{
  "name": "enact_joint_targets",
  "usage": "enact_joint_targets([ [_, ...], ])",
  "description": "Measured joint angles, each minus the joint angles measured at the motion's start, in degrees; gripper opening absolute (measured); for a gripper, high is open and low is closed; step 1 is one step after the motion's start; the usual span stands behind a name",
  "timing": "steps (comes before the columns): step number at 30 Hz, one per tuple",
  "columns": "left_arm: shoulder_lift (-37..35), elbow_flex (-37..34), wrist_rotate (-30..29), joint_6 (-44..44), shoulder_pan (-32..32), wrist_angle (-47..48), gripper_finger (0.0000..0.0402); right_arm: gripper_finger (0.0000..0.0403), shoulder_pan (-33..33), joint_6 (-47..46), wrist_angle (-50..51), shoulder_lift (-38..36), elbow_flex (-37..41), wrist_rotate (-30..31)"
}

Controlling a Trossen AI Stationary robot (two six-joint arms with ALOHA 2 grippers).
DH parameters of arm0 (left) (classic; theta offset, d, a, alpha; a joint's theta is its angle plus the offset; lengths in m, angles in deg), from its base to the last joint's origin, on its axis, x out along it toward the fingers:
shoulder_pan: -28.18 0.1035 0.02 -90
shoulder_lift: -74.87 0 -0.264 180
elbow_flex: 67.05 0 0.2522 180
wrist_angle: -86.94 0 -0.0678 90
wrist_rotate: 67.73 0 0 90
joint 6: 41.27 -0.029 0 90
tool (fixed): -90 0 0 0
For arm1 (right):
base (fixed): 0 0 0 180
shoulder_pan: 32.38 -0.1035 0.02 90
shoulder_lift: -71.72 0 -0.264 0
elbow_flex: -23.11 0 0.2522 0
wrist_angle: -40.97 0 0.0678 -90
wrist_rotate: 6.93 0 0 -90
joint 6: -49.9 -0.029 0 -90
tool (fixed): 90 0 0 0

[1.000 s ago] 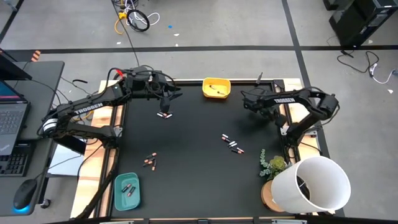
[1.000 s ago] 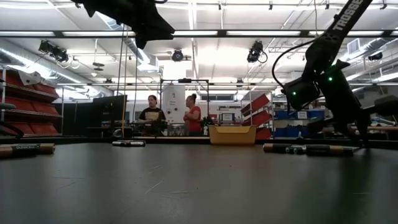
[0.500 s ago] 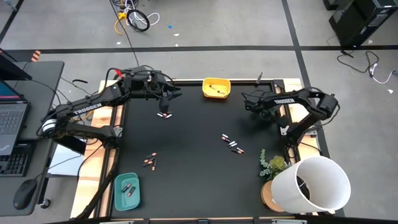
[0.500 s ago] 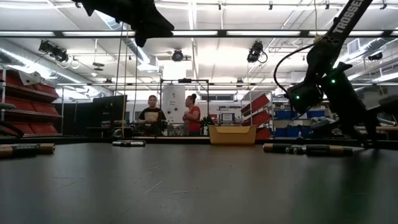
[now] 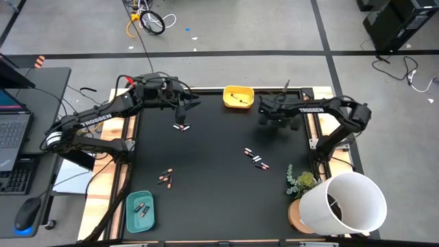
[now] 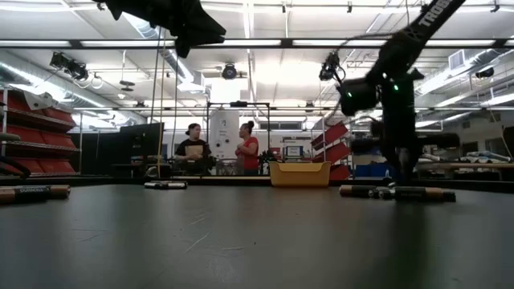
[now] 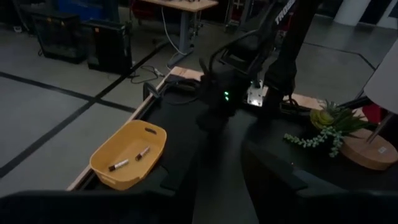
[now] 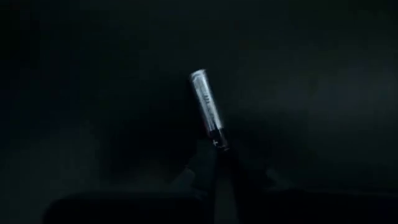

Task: Sort batteries
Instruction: Put the silver battery into the yellow bin

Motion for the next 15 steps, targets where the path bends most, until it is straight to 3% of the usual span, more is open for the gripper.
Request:
enact_joint_targets([
  [9,-0.02,0.00,-0.01,-0.05,0.00,-0.83,0.0135,0.0033,-4.45,-11.52,20.63,-0.90,-8.20,2.70],
  [15,-0.02,0.00,0.00,-0.05,0.00,-0.78,0.0135,0.0034,-4.20,-10.72,21.14,-2.80,-11.92,5.20],
])
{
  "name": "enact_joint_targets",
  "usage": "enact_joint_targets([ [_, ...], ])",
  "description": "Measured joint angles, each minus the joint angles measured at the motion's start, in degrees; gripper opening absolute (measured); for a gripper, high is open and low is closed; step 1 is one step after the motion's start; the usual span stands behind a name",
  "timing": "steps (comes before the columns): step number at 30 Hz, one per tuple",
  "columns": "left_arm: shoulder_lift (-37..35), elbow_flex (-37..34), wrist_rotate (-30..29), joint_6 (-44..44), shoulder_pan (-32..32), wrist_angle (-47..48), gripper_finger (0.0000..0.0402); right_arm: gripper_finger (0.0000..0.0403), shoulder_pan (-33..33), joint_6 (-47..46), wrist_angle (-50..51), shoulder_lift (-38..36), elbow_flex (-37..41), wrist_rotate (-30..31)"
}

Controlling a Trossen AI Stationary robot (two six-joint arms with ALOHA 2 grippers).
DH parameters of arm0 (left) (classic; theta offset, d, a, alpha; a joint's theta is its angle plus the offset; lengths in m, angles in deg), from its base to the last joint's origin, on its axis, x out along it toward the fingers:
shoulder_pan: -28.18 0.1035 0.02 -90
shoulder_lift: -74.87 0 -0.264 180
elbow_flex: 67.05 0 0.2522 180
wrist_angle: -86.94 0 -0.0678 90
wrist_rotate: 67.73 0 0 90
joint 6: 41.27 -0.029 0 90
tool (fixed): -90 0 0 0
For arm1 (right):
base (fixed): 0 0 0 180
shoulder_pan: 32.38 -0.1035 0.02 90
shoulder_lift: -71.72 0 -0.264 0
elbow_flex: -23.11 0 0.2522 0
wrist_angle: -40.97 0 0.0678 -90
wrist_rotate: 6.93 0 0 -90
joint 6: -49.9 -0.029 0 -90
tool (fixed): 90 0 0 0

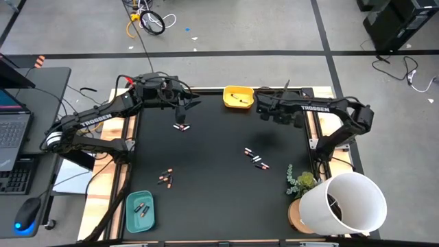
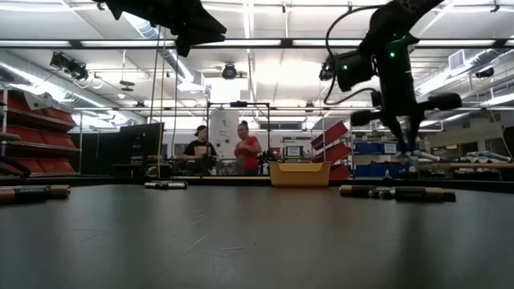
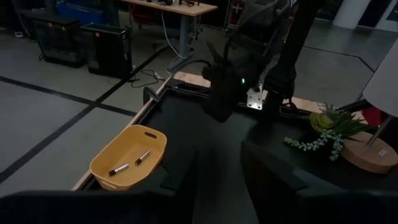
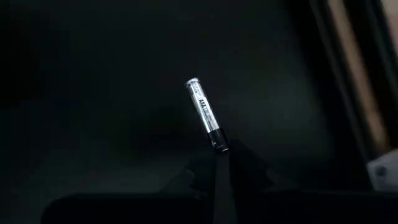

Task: Sort batteries
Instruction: Put the silver battery into the yellow bin

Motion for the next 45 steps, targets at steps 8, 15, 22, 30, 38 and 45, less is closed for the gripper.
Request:
enact_joint_targets([
  [8,0.00,0.00,-0.01,-0.02,0.00,-0.35,0.0135,0.0035,-0.25,2.77,-5.11,-0.52,-1.53,-2.96],
  [15,0.00,0.00,-0.02,-0.02,0.00,-0.34,0.0135,0.0035,-4.19,7.70,-22.43,-0.58,-1.52,-8.49],
  [22,0.00,0.00,-0.02,-0.02,0.00,-0.31,0.0135,0.0035,-4.82,9.54,-30.61,-0.58,-1.51,-9.81],
  [30,0.00,0.00,-0.02,-0.02,0.00,-0.27,0.0135,0.0035,0.92,16.07,-43.97,-0.58,-1.51,-10.32],
  [38,0.00,0.00,-0.44,-0.02,0.00,-0.27,0.0135,0.0035,9.33,19.38,-52.52,0.46,-1.52,-15.55],
  [45,0.00,0.00,-1.38,0.00,0.00,-0.38,0.0135,0.0035,10.48,23.33,-44.57,8.88,-9.20,-20.55],
])
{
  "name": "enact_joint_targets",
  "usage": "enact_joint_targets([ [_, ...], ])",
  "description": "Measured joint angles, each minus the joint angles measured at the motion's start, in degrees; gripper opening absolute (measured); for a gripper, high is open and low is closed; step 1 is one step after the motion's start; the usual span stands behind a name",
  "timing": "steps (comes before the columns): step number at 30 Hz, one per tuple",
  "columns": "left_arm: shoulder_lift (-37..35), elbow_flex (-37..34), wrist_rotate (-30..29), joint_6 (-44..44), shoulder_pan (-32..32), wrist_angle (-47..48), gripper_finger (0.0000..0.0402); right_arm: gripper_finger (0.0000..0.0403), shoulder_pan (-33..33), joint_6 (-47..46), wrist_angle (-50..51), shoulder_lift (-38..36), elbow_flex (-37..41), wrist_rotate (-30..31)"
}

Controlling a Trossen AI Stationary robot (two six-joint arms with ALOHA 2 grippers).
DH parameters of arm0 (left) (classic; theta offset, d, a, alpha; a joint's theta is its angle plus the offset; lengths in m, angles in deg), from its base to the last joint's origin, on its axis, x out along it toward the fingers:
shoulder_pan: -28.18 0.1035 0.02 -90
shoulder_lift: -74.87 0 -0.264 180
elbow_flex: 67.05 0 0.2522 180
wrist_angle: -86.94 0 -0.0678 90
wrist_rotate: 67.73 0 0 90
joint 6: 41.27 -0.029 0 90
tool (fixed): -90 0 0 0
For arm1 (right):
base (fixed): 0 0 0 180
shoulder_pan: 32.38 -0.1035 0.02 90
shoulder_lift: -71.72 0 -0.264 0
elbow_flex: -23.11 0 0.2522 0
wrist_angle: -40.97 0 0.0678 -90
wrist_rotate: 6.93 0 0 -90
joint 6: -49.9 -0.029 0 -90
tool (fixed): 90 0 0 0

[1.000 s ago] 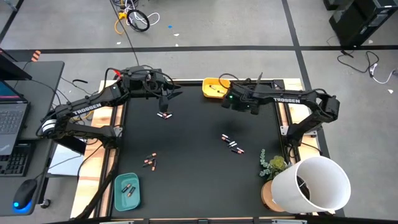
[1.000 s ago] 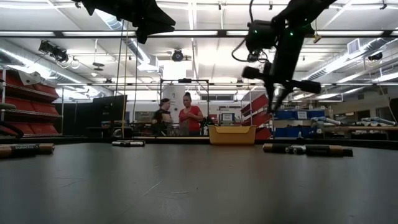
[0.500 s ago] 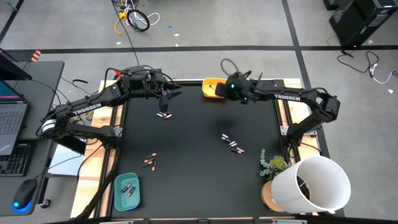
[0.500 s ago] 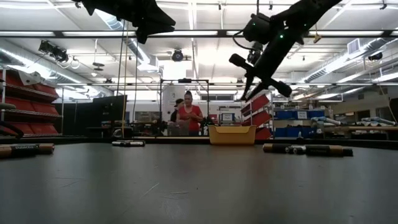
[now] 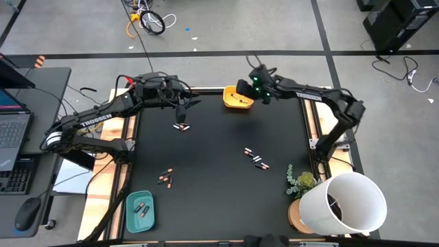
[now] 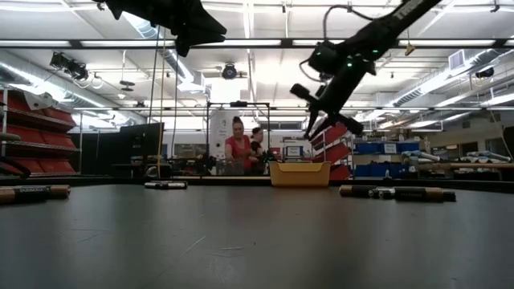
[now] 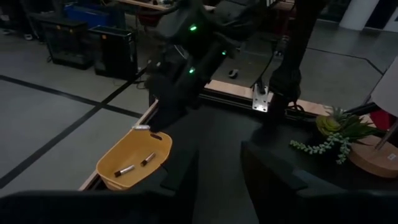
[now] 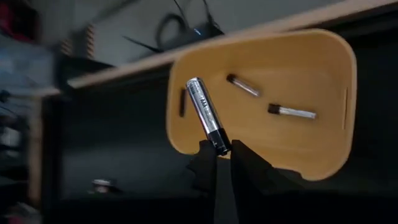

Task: Sort batteries
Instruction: Put the silver battery into the yellow bin

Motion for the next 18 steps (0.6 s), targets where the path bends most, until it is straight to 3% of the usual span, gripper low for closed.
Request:
enact_joint_targets([
  [5,0.00,0.00,-0.72,-0.02,0.00,0.03,0.0135,0.0035,-0.54,5.87,21.69,8.73,-14.85,2.57],
  [8,0.00,0.00,-0.84,-0.06,0.00,-0.03,0.0135,0.0035,-1.29,11.26,28.98,13.74,-22.89,3.27],
  [13,0.00,0.00,-1.48,-1.42,0.00,-0.41,0.0135,0.0035,-2.31,17.20,33.24,20.53,-30.76,3.02],
  [18,0.00,0.00,-2.28,-1.49,0.00,-0.45,0.0135,0.0035,-2.51,24.29,31.53,23.39,-32.20,2.07],
])
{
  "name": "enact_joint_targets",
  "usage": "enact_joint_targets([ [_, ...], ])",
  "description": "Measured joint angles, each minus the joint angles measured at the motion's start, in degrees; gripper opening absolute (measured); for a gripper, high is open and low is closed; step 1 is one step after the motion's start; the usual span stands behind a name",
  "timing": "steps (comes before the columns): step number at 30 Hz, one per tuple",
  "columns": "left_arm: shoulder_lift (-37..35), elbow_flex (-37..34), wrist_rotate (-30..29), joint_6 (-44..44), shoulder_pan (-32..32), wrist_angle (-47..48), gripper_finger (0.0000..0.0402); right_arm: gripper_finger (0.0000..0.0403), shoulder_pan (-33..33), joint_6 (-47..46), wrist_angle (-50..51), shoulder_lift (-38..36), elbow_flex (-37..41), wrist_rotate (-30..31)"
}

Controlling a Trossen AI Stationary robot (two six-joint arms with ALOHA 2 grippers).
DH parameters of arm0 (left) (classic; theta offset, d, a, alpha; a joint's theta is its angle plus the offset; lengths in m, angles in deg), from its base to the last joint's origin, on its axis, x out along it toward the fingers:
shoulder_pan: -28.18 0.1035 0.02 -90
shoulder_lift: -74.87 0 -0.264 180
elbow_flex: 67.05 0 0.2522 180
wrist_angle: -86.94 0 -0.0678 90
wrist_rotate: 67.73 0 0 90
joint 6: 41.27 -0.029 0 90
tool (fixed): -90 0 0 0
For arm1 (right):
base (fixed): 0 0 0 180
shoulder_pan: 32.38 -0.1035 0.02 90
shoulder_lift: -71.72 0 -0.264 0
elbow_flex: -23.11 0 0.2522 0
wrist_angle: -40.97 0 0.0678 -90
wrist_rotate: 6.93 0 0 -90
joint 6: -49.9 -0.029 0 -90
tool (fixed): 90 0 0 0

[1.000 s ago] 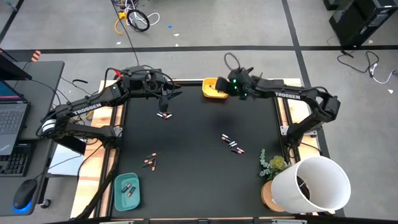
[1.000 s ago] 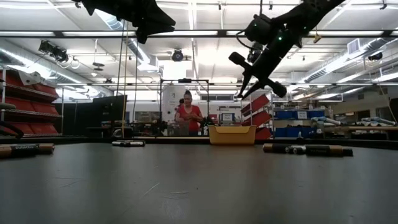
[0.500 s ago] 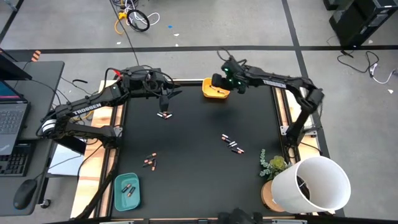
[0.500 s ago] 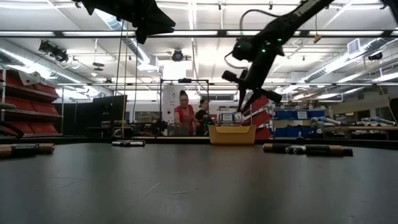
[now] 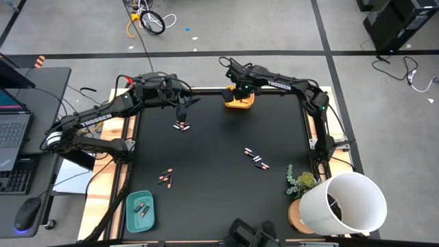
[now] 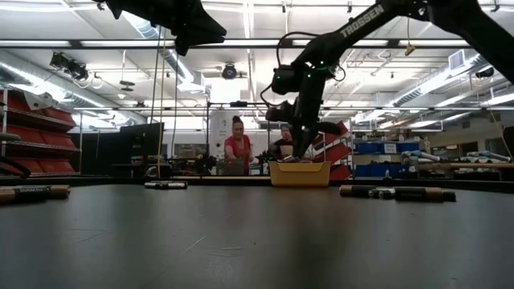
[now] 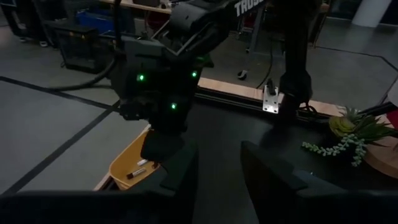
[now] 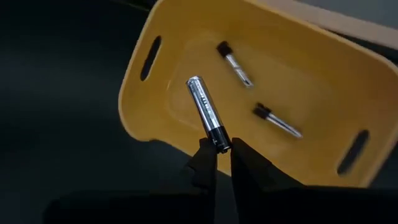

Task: Sort batteries
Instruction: Put the silver battery into the yellow bin

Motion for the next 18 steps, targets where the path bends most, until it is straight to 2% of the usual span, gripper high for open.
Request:
enact_joint_targets([
  [5,0.02,0.00,-0.04,0.00,0.00,-0.03,0.0135,0.0035,0.99,-2.39,-0.86,0.28,-0.04,-2.96],
  [11,0.02,0.00,-0.04,-0.09,0.00,-1.32,0.0135,0.0035,1.99,-0.34,-1.73,0.17,-0.04,-6.58],
  [18,0.02,0.00,-0.06,-0.09,0.00,-1.73,0.0135,0.0035,1.93,0.82,-4.10,0.15,-0.04,-6.76],
])
